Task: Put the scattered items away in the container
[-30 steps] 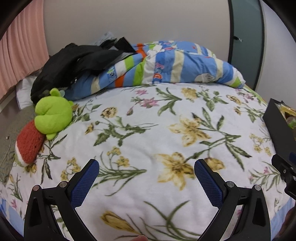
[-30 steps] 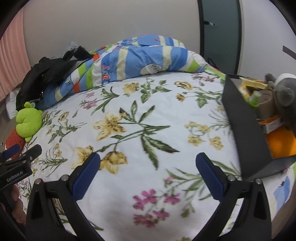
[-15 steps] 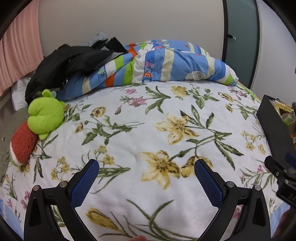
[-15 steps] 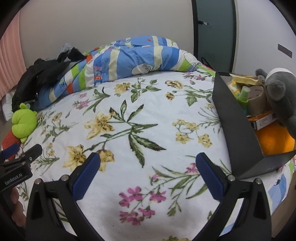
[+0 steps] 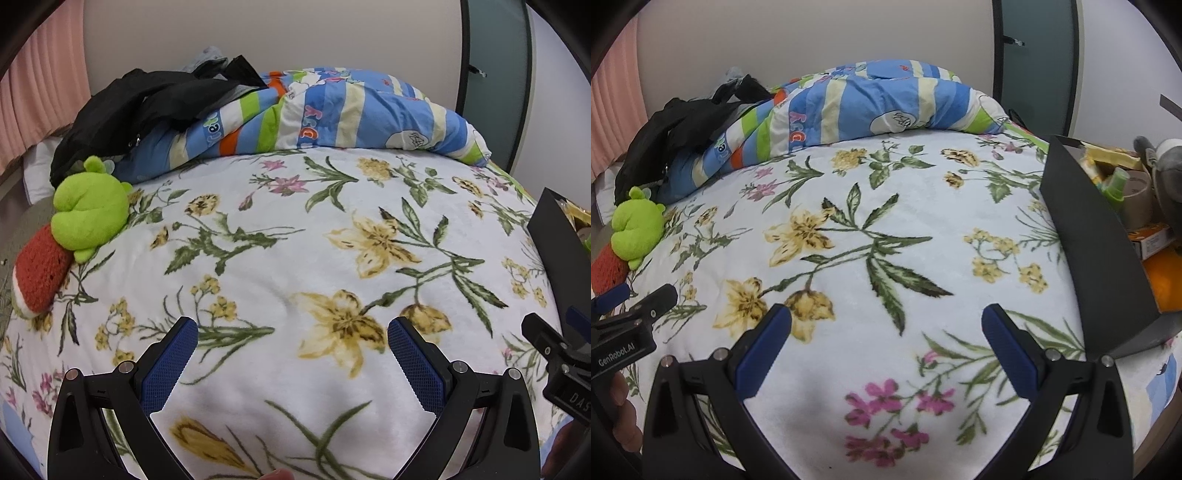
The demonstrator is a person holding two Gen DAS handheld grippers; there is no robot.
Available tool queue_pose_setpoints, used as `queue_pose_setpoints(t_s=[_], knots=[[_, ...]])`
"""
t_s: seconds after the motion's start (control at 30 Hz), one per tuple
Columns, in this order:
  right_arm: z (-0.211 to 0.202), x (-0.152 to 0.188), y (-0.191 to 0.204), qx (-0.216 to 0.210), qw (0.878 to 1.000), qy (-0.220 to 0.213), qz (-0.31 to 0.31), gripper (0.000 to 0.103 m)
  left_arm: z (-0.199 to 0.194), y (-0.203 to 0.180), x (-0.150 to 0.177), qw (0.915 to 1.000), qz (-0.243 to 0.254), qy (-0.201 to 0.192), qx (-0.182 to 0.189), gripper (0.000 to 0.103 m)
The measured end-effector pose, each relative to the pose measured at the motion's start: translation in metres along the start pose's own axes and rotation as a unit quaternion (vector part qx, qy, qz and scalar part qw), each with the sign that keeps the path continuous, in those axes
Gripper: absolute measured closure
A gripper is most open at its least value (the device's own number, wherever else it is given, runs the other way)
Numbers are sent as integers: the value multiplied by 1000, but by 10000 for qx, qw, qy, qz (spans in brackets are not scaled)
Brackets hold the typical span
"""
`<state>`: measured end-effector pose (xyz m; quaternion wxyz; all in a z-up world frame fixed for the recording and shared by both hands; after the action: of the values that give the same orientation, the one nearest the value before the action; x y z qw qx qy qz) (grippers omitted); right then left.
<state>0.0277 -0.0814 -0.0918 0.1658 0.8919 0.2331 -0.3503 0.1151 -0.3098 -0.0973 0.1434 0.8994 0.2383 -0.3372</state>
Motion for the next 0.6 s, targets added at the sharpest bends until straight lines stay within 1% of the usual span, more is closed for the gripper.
queue_pose_setpoints(t_s=[0.17,0.33,0.6], knots=[[18,6,9,-3,9999,61,-92,0,15,4,5,10000,-14,59,-66,1],[44,19,15,45,9996,213,-177,0,35,10,17,9997,-122,201,-77,1],[78,42,11,278,9985,438,-180,0,59,10,32,9993,-91,344,-83,1]])
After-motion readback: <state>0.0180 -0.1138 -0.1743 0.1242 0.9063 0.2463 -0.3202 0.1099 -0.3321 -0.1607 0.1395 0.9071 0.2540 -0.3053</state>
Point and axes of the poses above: each gripper's, at about its wrist camera, not at the fingertips, and z roughly the way its jaws point, y to its left, x to its underside, the point moved 1 cm from there along z, roughly the way its jaws point, and after that the axes turned 5 degrees about z, right-handed, at the moved point
